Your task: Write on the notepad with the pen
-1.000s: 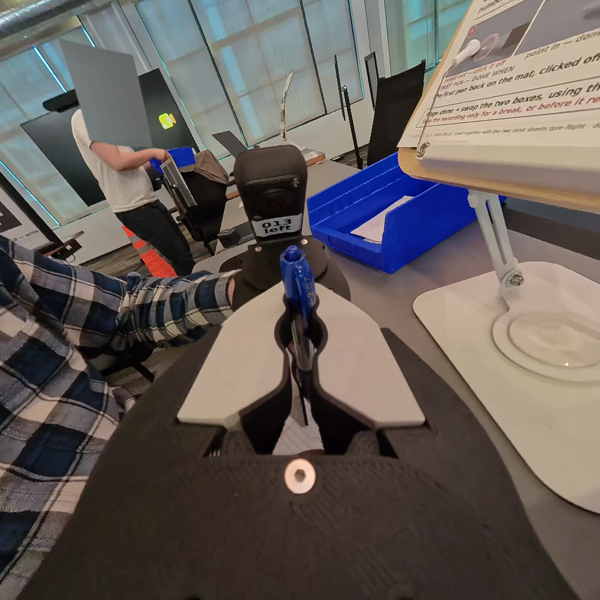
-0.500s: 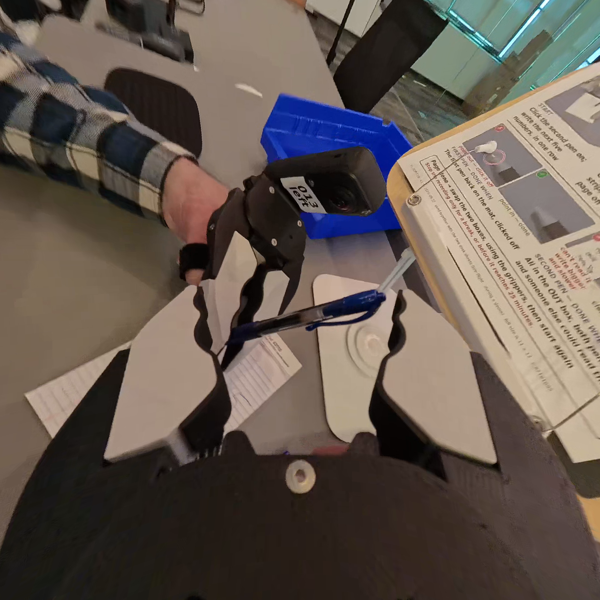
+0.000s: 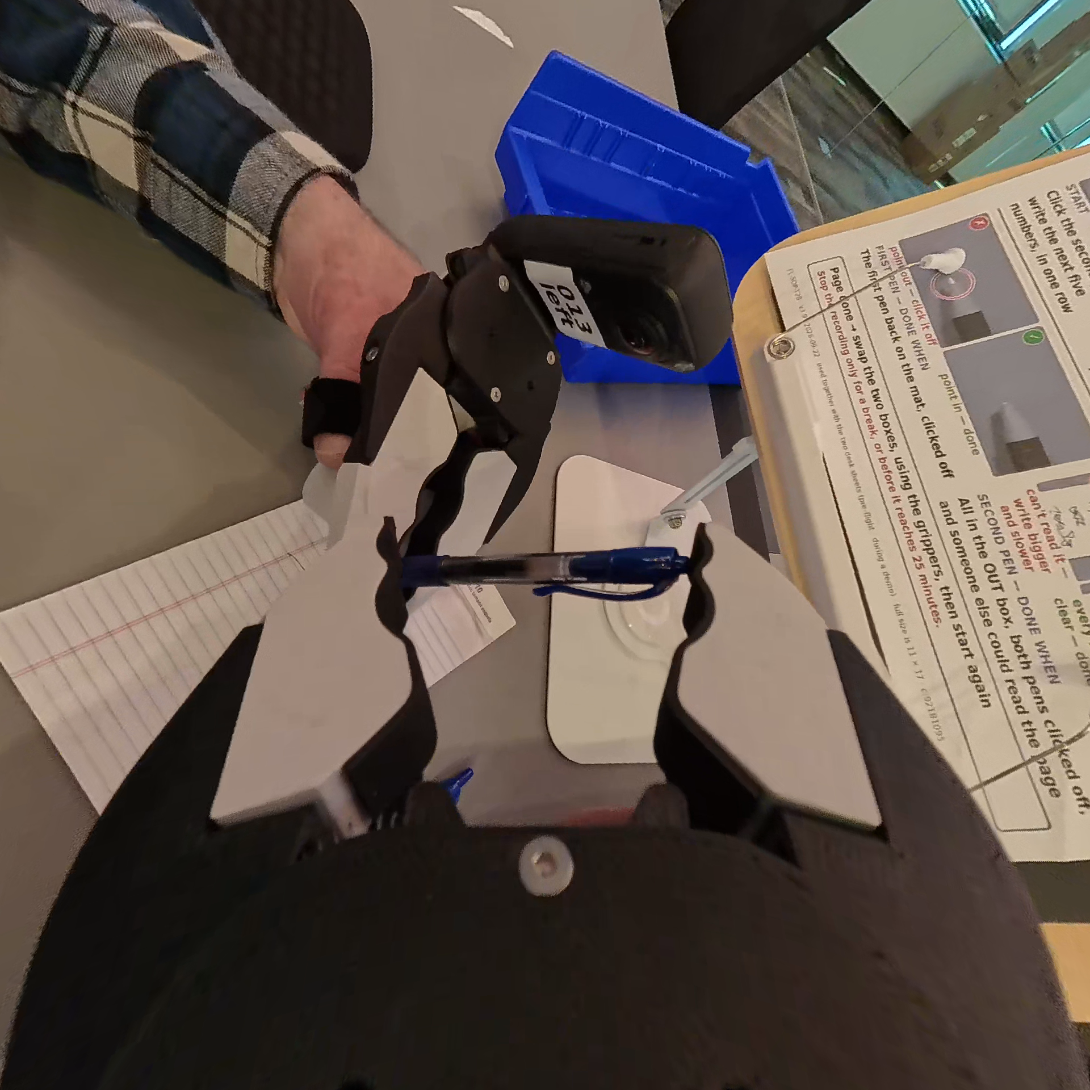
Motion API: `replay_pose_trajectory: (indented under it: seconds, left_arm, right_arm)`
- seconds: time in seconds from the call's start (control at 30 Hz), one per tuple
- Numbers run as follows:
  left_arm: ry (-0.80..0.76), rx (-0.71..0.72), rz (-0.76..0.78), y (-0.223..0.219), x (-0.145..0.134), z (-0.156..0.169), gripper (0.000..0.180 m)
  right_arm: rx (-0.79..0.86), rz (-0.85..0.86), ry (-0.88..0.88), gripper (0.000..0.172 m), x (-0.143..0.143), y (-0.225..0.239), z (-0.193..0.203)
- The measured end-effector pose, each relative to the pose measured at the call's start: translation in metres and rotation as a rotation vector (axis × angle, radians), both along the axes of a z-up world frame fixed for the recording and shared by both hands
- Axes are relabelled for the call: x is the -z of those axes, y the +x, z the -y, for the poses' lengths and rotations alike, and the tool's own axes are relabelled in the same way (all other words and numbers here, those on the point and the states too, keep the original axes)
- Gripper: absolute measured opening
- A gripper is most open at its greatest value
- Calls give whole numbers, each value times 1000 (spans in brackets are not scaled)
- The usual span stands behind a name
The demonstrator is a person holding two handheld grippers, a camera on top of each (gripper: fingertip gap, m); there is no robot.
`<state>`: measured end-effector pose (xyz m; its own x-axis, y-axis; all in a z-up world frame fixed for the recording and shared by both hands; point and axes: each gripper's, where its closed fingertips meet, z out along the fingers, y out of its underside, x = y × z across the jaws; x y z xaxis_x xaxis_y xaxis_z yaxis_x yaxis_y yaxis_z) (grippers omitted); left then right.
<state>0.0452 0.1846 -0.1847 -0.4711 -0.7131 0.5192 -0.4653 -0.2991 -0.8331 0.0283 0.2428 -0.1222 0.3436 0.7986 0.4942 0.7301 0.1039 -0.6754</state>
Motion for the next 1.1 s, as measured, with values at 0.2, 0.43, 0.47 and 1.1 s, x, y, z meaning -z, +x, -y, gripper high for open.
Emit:
replay_pose_trajectory:
  seconds: [0.2,0.43,0.47,1.1]
  left_arm:
    - [0,-22,11,-1,-2,-5,10]
    - [10,-38,22,0,-4,-8,10]
    - [10,-38,22,-1,-4,-8,10]
    - [27,-40,21,-1,-3,-7,11]
  right_arm:
    - [-3,16,12,93,-2,-1,-5]
    - [-2,19,23,92,-3,-1,-6]
    - [-1,19,22,93,-3,-1,-6]
    - [10,36,36,92,-2,0,-7]
